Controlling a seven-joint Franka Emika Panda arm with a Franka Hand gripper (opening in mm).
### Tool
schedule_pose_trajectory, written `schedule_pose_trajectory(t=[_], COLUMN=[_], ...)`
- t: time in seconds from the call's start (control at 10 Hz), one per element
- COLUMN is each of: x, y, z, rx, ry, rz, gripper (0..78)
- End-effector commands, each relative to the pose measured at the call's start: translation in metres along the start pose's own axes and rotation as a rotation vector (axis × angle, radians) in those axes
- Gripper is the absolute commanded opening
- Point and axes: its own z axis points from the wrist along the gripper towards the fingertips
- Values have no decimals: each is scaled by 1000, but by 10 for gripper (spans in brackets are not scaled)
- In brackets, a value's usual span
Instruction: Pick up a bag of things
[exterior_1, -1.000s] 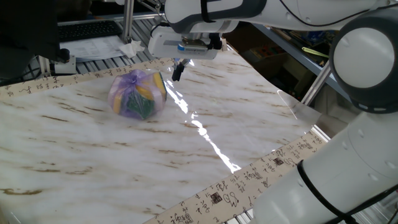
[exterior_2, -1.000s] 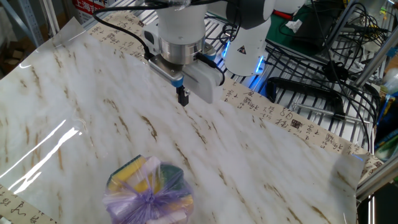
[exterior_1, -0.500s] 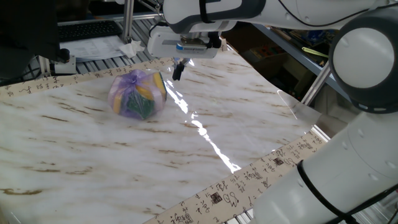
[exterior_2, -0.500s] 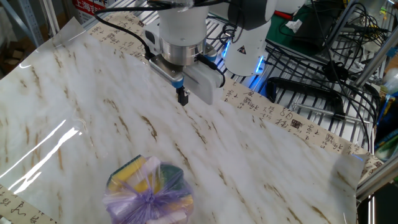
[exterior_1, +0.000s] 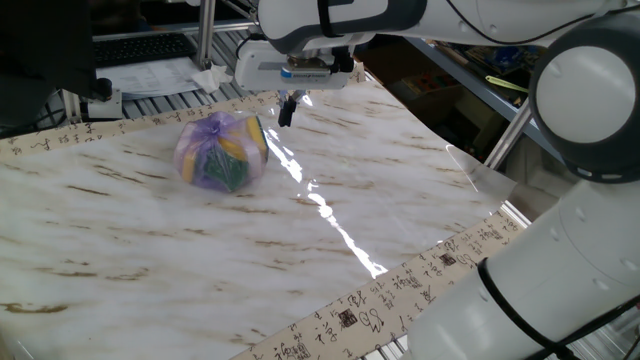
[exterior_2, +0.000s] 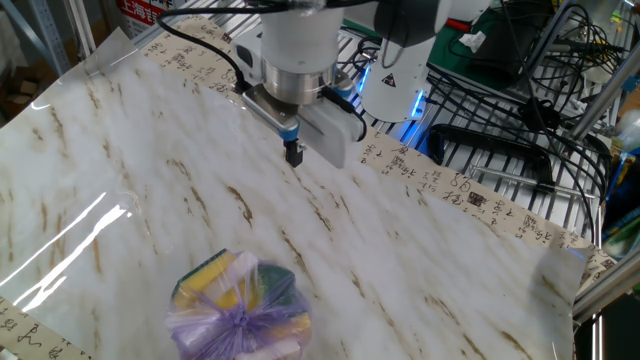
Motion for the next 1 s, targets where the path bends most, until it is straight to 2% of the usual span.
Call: schedule_pose_trajectory(t=[0.1, 0.6, 0.7, 1.0], x=[-1, -1, -1, -1], y=[0, 0, 0, 0], z=[-2, -2, -2, -2], rx=[-5, -7, -10, -42], ry=[0, -12, -25, -28], rz=[6, 7, 10, 30], gripper=[0, 0, 0, 0])
